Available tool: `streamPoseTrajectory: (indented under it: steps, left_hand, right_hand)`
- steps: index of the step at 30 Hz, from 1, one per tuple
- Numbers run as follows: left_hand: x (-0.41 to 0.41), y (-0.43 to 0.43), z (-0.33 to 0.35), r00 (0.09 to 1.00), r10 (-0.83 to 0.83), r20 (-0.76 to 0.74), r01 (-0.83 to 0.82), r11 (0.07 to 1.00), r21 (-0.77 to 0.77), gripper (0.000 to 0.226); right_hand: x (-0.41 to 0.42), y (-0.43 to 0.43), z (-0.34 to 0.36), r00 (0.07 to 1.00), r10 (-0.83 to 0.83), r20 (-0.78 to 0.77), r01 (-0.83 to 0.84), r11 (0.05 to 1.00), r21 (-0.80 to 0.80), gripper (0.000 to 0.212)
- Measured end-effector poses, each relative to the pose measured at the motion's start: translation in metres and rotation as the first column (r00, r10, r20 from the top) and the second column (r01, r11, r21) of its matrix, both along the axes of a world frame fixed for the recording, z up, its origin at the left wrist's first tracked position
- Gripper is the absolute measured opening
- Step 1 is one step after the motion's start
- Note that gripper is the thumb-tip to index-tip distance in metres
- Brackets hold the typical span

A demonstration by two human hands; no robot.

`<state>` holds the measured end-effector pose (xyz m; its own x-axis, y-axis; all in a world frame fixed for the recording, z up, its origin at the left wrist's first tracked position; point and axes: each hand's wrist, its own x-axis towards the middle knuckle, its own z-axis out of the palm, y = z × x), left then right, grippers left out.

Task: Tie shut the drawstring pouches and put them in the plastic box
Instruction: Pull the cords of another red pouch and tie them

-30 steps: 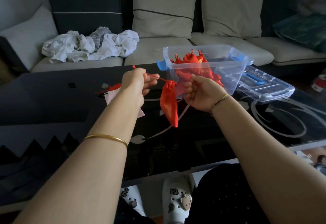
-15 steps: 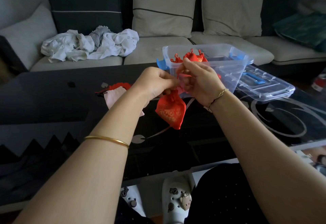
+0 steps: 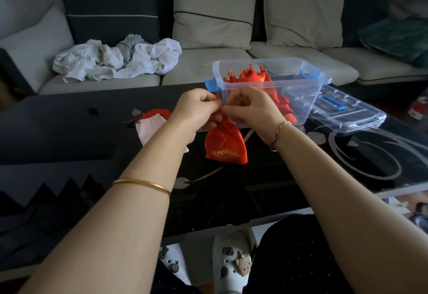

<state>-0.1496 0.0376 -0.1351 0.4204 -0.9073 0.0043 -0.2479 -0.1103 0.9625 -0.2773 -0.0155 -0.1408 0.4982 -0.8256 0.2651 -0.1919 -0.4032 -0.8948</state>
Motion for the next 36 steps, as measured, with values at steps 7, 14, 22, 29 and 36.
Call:
streamPoseTrajectory:
  steps: [7,14,22,29,36]
  left_hand:
    - [-0.001,0.0,0.001,0.992,0.052,-0.112,-0.052,0.999,-0.004,0.017]
    - [-0.001,0.001,0.009,0.975,0.104,-0.196,-0.113,0.993,-0.033,0.018]
    - [0.002,0.008,0.018,0.941,0.126,0.315,-0.072,0.982,-0.177,0.015]
    - [-0.005,0.006,0.007,0.713,0.144,0.686,-0.01,0.981,-0.196,0.007]
    - [-0.005,0.001,0.005,0.677,0.13,0.725,0.003,0.984,-0.179,0.006]
  right_hand:
    - [0.004,0.001,-0.003,0.987,-0.08,-0.141,0.025,0.934,-0.356,0.009]
    - [0.011,0.004,0.004,0.948,-0.158,-0.276,-0.009,0.855,-0.518,0.013]
    - [0.01,0.002,-0.005,0.988,-0.086,0.125,0.031,0.92,0.39,0.025]
    - [0.009,0.001,0.001,0.967,-0.135,0.214,-0.036,0.763,0.645,0.023]
    - [0.003,0.001,0.002,0.959,-0.048,0.279,-0.159,0.725,0.67,0.019]
